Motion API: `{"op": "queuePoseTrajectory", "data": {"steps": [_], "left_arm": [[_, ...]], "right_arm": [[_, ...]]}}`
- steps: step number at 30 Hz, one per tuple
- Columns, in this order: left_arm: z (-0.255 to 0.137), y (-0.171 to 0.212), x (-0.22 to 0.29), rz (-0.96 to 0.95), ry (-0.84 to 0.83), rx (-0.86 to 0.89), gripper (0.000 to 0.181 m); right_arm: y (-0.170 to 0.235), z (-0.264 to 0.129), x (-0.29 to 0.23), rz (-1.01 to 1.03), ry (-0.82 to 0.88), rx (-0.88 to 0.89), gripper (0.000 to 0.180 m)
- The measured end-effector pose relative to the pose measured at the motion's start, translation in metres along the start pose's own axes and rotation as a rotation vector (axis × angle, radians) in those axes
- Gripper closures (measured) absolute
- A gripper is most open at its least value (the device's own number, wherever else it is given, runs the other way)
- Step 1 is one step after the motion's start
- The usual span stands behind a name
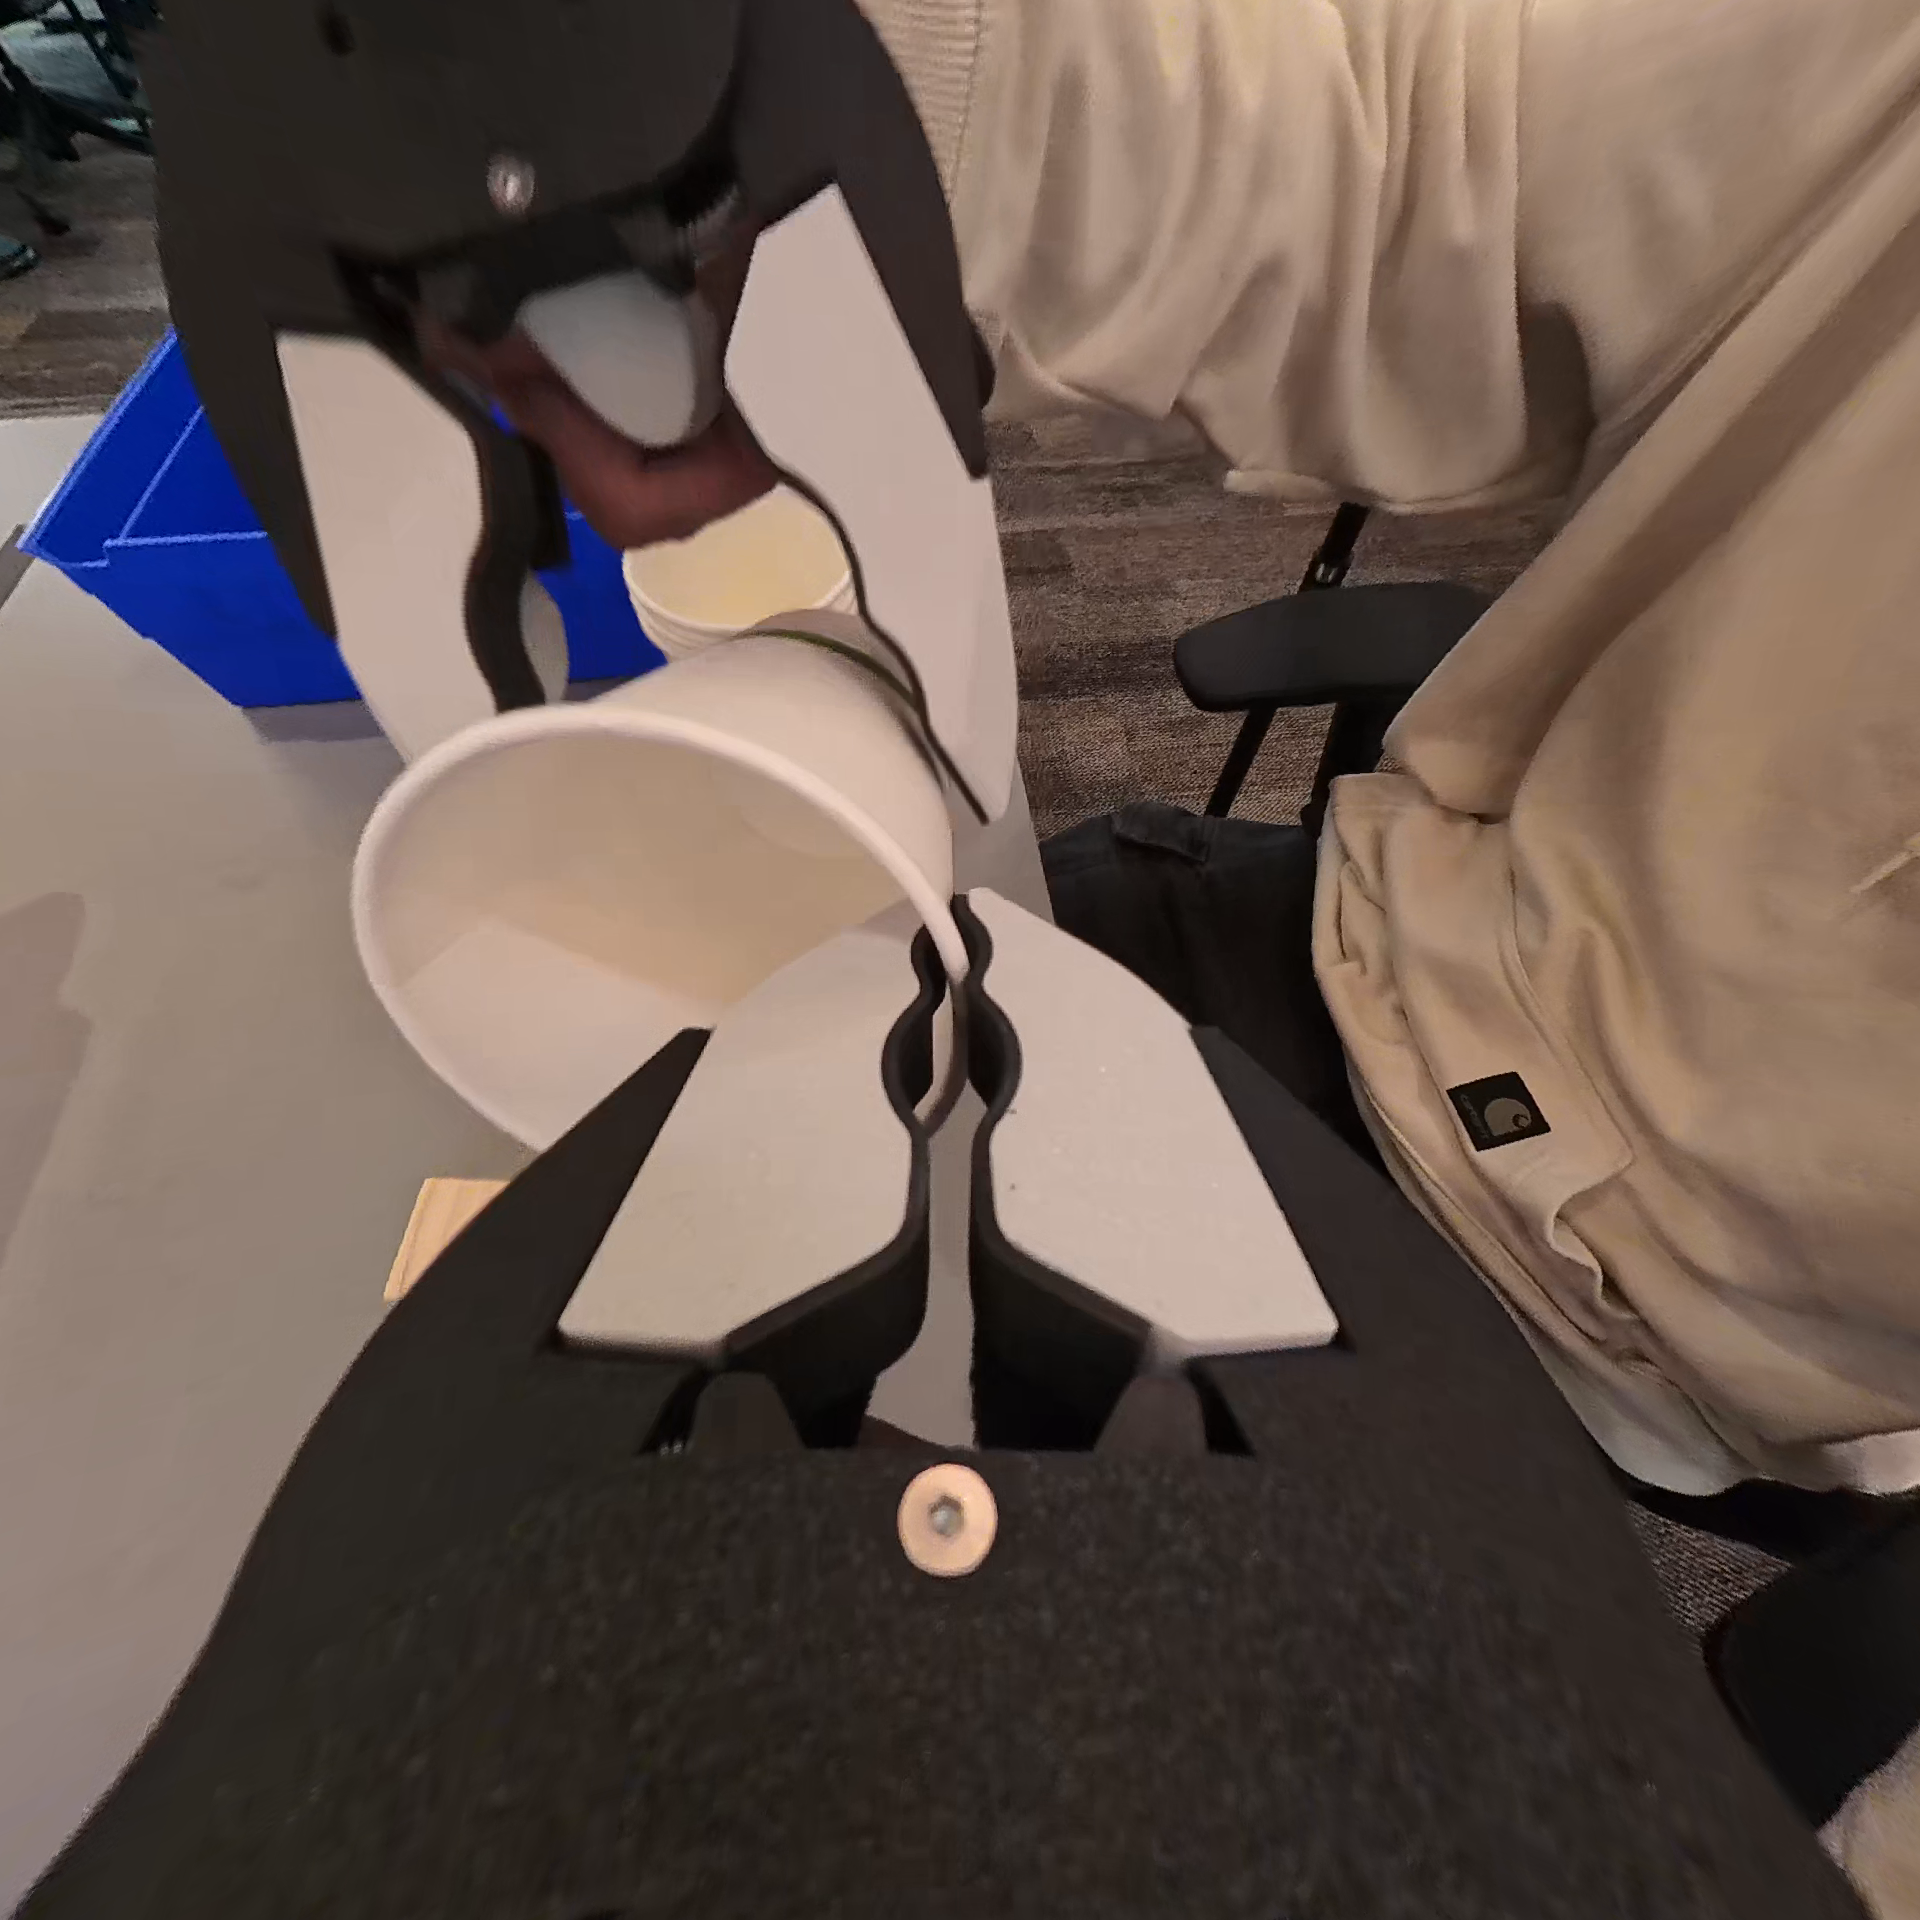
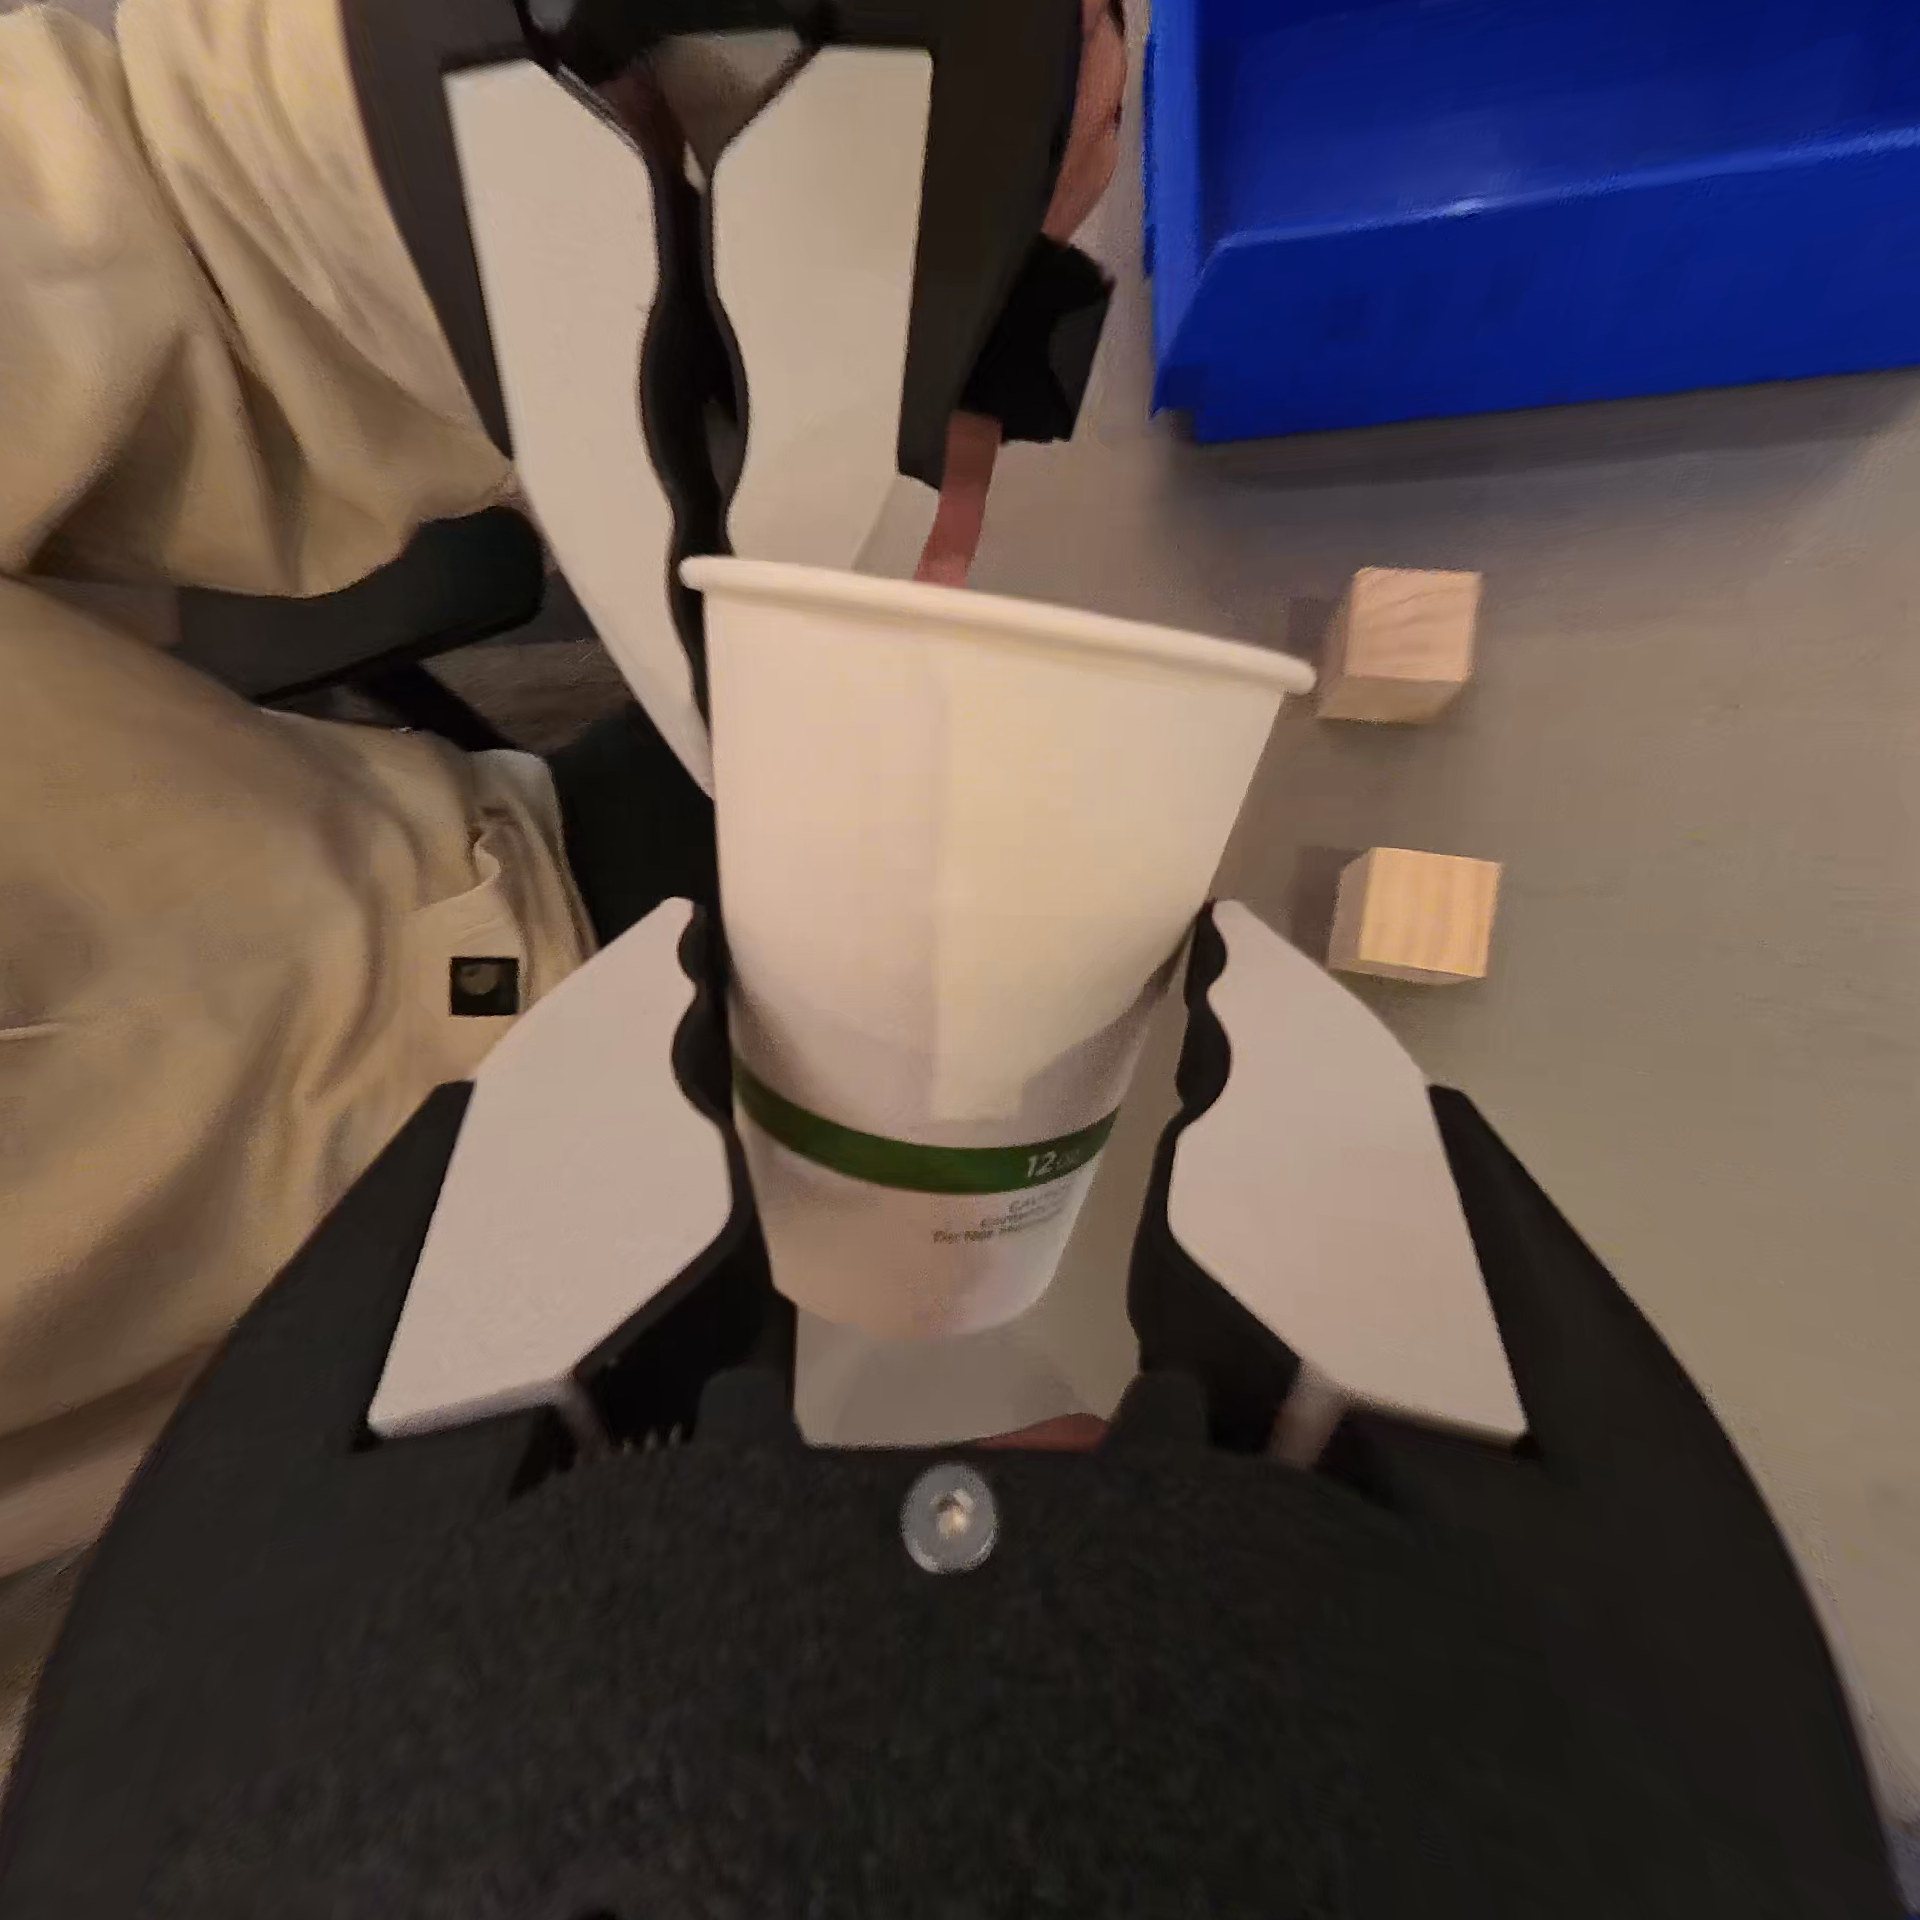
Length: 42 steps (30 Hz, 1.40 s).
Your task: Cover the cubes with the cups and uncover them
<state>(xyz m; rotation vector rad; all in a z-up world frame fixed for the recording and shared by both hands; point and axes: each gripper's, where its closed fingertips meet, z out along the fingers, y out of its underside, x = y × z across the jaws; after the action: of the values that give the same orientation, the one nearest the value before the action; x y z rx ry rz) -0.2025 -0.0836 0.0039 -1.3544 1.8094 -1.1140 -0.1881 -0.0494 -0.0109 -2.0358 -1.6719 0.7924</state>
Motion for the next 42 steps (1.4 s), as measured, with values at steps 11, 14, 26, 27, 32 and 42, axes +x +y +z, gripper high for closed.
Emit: {"op": "queuePoseTrajectory", "data": {"steps": [11, 14, 26, 27, 32, 42], "left_arm": [[-0.026, -0.019, -0.007, -0.010, -0.182, 0.221, 0.122], [-0.053, -0.023, -0.019, -0.080, -0.351, 0.388, 0.126], [-0.062, 0.081, -0.035, -0.507, -1.233, 0.331, 0.125], [-0.063, 0.082, -0.032, -0.510, -1.262, 0.333, 0.124], [-0.051, 0.090, -0.025, -0.498, -1.314, 0.276, 0.122], [-0.025, 0.098, -0.020, -0.500, -1.227, 0.232, 0.125]], "right_arm": [[0.002, -0.019, 0.005, -0.035, 0.099, 0.057, 0.096], [0.004, -0.042, 0.008, -0.022, 0.209, 0.159, 0.096], [0.054, -0.121, -0.013, 0.217, 0.770, 0.863, 0.096], [0.062, -0.124, -0.015, 0.232, 0.834, 0.904, 0.096], [0.093, -0.130, -0.011, 0.311, 1.043, 0.951, 0.096], [0.146, -0.167, 0.004, 0.423, 1.072, 0.991, 0.096]]}}
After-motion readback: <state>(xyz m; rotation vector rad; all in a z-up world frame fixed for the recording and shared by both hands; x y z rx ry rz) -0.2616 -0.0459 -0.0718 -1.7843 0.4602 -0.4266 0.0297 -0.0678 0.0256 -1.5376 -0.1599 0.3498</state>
